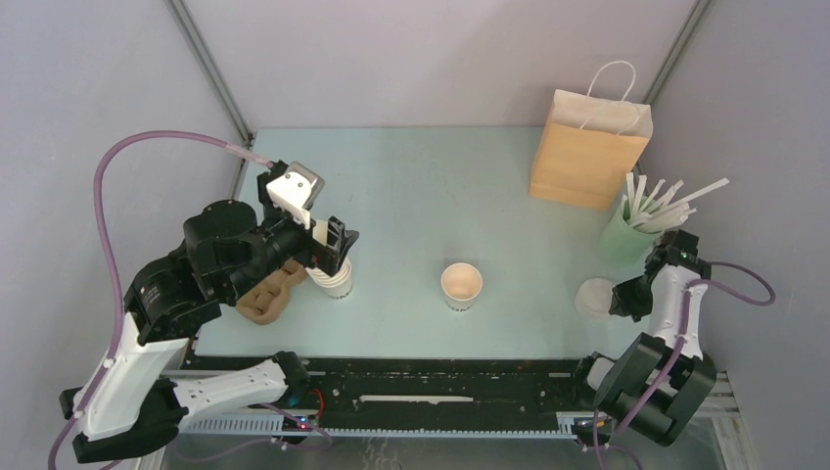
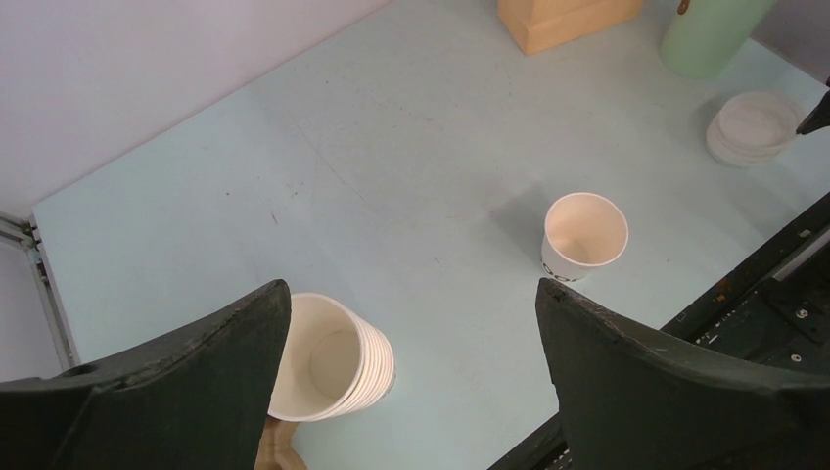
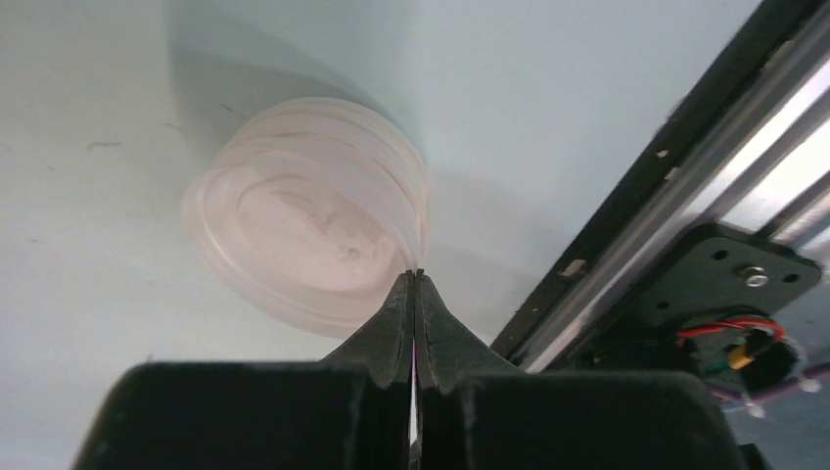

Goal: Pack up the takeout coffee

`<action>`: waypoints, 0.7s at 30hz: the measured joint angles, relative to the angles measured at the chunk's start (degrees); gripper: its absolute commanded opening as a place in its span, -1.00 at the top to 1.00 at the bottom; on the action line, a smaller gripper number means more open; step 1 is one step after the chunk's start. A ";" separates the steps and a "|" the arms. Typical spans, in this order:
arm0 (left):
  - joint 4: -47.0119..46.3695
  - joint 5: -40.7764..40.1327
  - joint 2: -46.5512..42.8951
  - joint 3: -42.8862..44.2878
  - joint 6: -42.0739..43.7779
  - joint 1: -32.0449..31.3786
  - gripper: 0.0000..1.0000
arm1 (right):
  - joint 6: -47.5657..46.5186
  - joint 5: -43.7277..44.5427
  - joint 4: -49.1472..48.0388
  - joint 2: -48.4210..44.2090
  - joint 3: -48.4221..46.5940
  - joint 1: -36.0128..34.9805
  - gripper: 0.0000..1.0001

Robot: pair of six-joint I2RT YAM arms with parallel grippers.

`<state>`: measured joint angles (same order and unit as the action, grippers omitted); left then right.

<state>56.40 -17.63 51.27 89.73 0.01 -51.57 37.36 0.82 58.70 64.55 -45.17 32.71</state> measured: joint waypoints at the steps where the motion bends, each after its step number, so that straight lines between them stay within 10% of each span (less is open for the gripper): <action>1: -0.13 0.00 0.00 0.00 0.00 0.00 -1.00 | -0.24 1.09 0.26 0.33 -0.15 -1.05 1.00; 21: -0.15 -0.02 0.00 0.00 0.02 0.00 -0.99 | -0.98 6.21 2.58 -6.47 -5.07 -4.83 1.00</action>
<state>56.25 -17.65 51.27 89.73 0.03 -51.57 36.38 7.03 61.28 58.08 -50.24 27.88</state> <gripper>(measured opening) 0.996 0.006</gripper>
